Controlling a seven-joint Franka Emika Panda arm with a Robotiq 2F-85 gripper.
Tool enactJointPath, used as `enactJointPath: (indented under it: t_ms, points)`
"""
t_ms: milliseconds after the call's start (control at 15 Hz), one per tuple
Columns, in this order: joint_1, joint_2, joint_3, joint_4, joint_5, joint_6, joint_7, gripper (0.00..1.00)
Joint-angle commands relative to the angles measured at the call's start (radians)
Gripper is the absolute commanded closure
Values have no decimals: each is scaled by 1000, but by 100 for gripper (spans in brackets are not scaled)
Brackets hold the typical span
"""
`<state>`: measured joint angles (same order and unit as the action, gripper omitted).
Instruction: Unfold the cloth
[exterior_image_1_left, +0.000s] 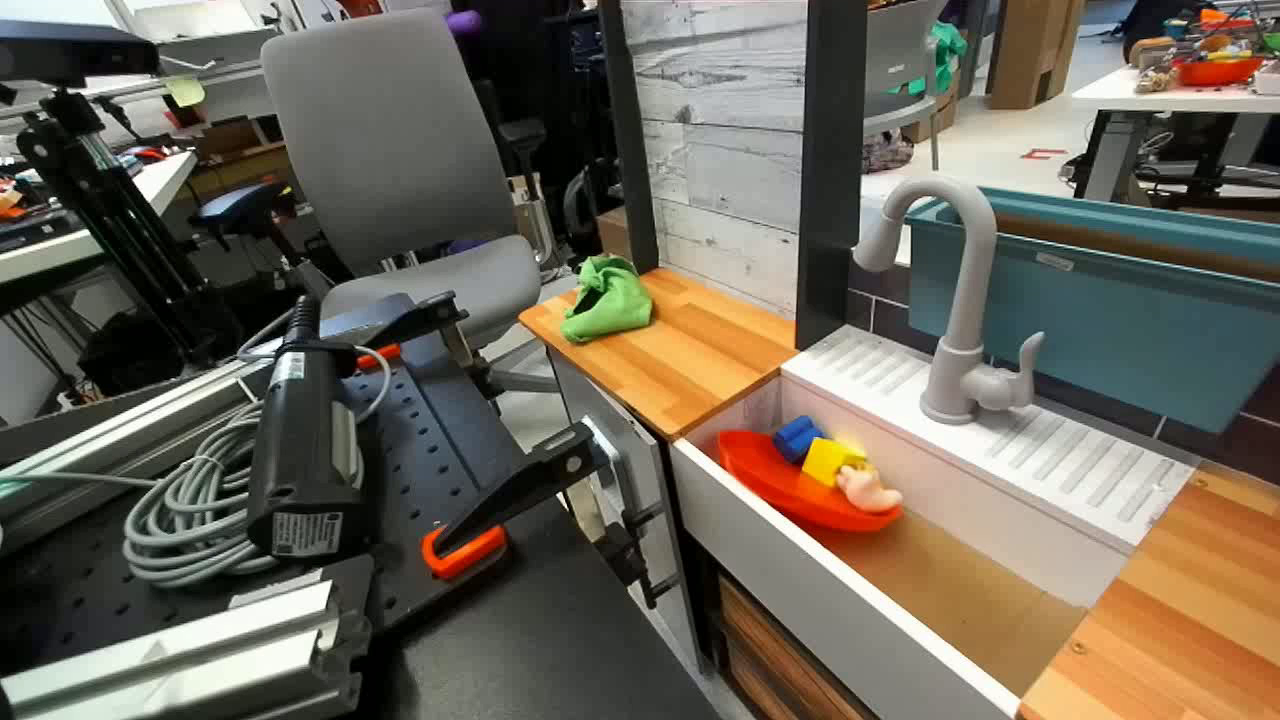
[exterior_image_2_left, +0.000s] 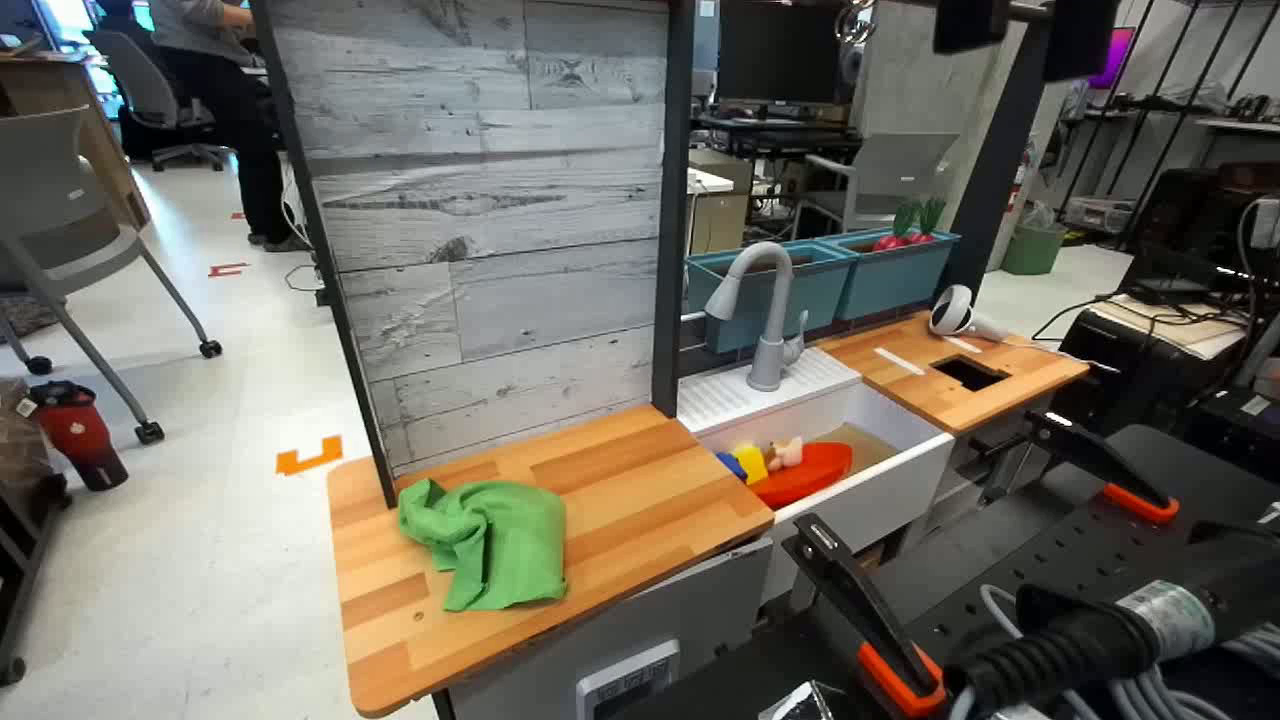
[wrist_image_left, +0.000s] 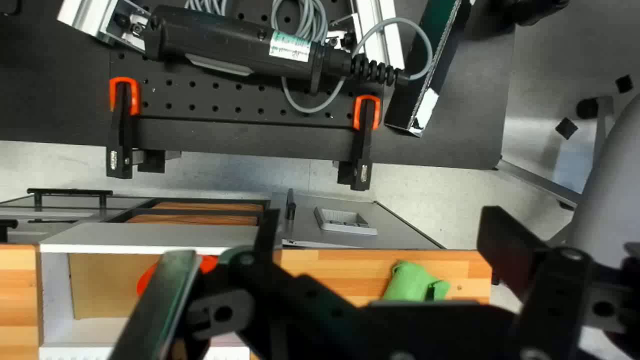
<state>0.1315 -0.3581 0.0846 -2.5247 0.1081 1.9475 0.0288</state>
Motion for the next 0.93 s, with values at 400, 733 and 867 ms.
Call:
enactJointPath:
  t_ms: [400, 733, 867]
  points:
    - [-10, 29, 12, 20, 5, 7, 27, 0]
    - [-4, 238, 70, 87, -21, 249, 178, 0]
    - [6, 367, 92, 146, -46, 346, 211, 0]
